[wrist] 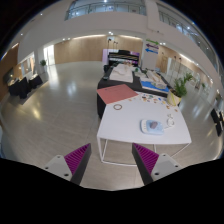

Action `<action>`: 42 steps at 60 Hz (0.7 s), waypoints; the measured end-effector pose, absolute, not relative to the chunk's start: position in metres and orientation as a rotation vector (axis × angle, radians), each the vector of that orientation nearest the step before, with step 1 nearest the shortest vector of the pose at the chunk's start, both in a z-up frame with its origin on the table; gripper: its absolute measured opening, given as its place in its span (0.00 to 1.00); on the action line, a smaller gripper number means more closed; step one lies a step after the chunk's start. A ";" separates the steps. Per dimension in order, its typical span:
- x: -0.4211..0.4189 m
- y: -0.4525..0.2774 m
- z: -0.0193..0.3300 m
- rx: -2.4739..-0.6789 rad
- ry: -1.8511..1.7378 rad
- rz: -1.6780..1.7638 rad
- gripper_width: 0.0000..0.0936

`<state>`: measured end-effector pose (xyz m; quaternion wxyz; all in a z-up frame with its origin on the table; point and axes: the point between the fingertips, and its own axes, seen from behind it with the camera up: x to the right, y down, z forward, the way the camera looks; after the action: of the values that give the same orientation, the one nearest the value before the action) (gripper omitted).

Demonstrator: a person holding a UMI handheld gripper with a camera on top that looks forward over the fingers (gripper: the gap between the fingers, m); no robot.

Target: Unplug charger

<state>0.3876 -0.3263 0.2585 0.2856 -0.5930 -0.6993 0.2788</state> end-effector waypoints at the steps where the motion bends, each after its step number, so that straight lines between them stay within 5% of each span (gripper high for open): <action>1: 0.387 -0.324 0.259 -1.588 -1.862 0.745 0.91; 28: 0.376 -0.175 0.195 -1.678 -1.639 0.674 0.91; 42: 0.317 -0.117 0.161 -1.571 -1.520 0.810 0.92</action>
<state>0.3167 -0.1170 0.1607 0.3944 -0.6193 -0.5991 0.3193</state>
